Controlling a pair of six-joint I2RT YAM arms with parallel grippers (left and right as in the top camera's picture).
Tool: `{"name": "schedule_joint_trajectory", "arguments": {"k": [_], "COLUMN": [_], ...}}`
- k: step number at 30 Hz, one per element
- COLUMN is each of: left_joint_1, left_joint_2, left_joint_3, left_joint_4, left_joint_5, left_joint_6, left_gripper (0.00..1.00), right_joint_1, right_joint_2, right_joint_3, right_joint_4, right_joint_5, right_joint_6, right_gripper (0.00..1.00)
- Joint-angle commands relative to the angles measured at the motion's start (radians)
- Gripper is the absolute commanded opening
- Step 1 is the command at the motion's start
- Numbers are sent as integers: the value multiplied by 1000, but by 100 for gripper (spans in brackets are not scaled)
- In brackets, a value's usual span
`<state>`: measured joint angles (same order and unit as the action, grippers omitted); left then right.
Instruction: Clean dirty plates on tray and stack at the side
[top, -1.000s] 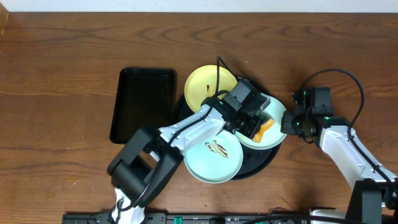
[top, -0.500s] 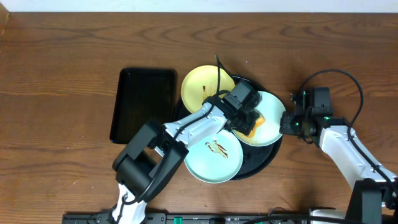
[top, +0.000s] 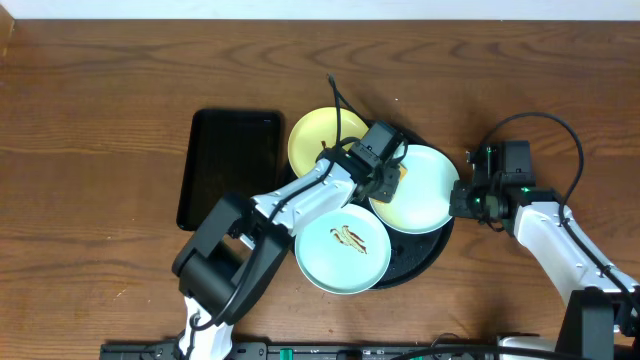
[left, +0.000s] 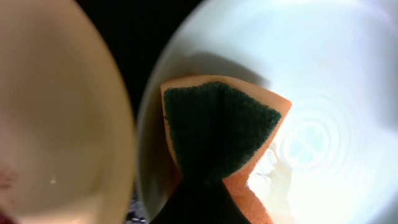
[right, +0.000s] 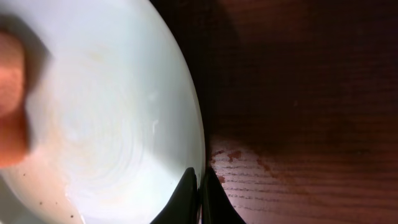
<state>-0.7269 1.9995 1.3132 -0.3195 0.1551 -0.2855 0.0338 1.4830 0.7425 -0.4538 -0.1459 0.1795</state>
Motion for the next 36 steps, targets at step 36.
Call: {"name": "schedule_joint_trajectory", "arguments": {"k": [36], "left_joint_1": [389], "left_joint_2": [-275], "left_joint_3": [-5], "left_joint_4": [-431], "left_joint_5": [-90], "left_joint_6": [12], "left_gripper": [7], "right_joint_1": [-2], "right_joint_2": [73], "right_joint_3": [-14], "right_joint_4": [80], "right_joint_5": [-2], "right_joint_6": [8], "right_gripper": [1]}}
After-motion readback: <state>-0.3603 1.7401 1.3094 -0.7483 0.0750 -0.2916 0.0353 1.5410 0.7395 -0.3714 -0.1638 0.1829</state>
